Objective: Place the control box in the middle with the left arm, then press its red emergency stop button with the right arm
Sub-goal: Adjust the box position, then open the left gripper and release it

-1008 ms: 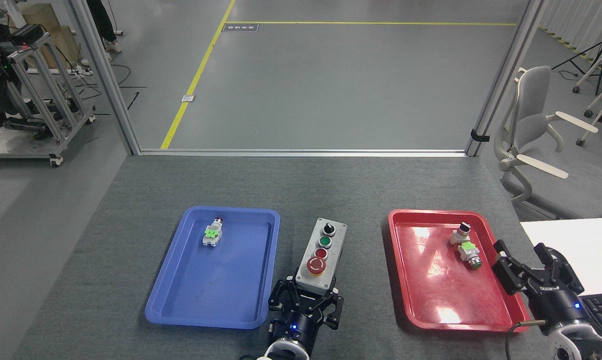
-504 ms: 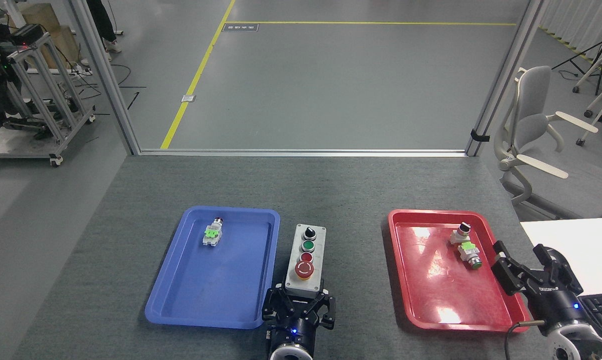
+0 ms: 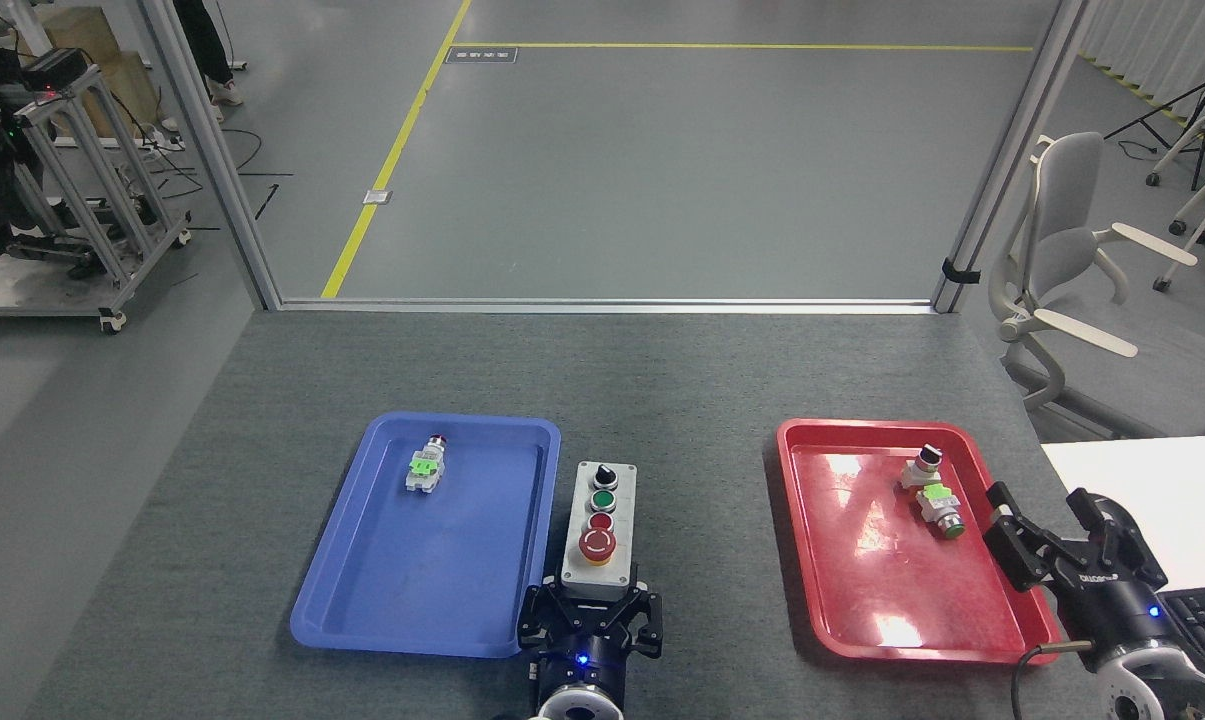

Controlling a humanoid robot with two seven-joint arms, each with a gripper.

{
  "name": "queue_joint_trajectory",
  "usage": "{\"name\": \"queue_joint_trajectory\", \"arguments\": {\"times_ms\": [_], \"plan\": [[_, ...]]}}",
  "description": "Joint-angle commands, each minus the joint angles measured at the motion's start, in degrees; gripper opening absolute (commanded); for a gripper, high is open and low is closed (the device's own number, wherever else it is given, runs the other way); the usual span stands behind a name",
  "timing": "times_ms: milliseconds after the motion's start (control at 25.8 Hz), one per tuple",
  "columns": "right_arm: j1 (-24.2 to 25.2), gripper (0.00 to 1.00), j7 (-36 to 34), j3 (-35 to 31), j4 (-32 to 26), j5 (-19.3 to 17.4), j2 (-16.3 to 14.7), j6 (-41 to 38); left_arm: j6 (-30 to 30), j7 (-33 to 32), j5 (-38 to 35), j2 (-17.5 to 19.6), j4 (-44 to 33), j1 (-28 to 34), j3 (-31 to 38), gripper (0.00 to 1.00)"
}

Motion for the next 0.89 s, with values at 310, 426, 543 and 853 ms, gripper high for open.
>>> {"name": "queue_joint_trajectory", "arguments": {"times_ms": [310,426,543,853], "plan": [[0.01,1.00,-0.48,-0.07,0.00,0.02,-0.11,0.54,-2.76,0.35,1.60,0.16,1.12,-0.01,-0.80,0.97],[0.01,1.00,-0.56,-0.07,0.09,0.02,-0.11,0.63,-3.11,0.70,1.69,0.16,0.76,0.26,-1.24,0.99],[0.01,1.00,-0.56,-0.07,0.00,0.02,-0.11,0.71,-3.03,0.88,1.51,0.16,0.33,0.78,-1.24,0.99],[-0.26,0.97,-0.65,-0.07,0.18,0.02,-0.55,0.89,1.28,1.06,-4.73,0.87,-11.01,8.78,-0.80,0.99]]}}
